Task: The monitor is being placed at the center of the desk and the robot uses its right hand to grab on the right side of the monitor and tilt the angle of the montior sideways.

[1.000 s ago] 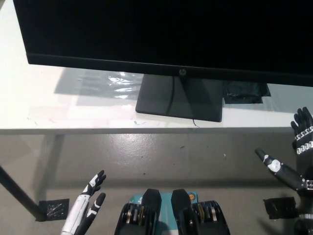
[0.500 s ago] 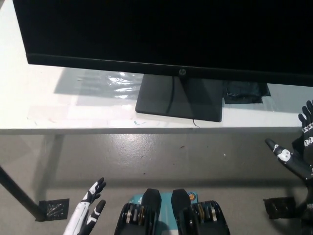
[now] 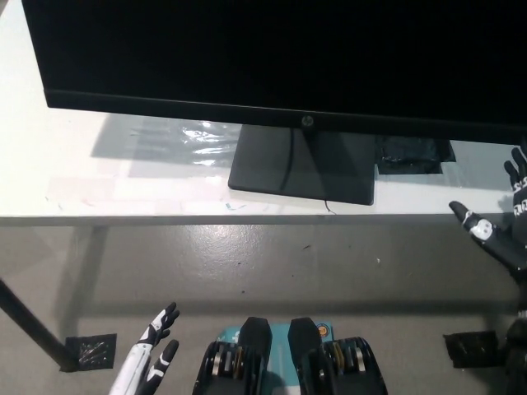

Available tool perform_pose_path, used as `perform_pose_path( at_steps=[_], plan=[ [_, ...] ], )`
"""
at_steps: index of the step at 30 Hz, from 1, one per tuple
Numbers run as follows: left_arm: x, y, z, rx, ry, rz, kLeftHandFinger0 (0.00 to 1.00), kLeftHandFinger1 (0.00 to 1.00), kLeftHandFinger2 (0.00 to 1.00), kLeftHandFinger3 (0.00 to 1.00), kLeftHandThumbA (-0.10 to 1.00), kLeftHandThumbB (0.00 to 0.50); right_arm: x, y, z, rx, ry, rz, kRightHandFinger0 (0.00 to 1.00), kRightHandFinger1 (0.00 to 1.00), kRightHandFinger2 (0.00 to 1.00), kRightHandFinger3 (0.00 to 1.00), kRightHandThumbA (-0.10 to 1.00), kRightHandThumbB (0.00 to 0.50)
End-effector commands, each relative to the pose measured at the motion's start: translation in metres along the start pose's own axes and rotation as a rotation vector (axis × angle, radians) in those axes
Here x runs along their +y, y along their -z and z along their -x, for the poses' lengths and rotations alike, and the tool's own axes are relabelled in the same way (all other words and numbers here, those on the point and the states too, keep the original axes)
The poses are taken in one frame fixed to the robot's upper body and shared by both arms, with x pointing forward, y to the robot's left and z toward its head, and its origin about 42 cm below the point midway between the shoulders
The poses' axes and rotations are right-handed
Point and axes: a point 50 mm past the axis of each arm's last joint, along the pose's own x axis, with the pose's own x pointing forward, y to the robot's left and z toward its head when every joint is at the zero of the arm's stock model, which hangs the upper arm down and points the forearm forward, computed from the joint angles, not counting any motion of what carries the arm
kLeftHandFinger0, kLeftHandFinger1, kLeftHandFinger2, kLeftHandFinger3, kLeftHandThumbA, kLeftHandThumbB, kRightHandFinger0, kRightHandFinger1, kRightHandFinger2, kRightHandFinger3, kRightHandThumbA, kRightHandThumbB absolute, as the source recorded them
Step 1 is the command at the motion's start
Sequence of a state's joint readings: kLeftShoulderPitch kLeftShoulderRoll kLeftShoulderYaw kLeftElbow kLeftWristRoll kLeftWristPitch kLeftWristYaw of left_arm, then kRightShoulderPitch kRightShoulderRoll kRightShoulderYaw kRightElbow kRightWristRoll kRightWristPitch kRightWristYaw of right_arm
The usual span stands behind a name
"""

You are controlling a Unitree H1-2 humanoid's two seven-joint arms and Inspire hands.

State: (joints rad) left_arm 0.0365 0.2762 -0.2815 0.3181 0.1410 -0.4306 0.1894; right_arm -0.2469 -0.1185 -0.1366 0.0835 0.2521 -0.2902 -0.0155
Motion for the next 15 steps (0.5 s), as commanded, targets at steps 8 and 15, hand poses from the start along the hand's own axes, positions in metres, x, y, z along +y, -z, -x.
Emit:
perform_pose_path(
  at_steps=[8, 15],
  plan=[
    [0.010, -0.006, -0.003, -0.059, -0.022, -0.004, 1.00, 1.00, 1.00, 1.00, 1.00, 0.225, 0.003, -0.011, -0.043, 0.023, -0.010, -0.230, 1.00, 1.00, 1.00, 1.00, 1.00, 0.232],
    [0.010, -0.007, -0.006, -0.061, -0.019, 0.009, 1.00, 1.00, 1.00, 1.00, 1.00, 0.252, 0.002, -0.007, -0.054, 0.051, -0.005, -0.303, 1.00, 1.00, 1.00, 1.00, 1.00, 0.204]
  ],
)
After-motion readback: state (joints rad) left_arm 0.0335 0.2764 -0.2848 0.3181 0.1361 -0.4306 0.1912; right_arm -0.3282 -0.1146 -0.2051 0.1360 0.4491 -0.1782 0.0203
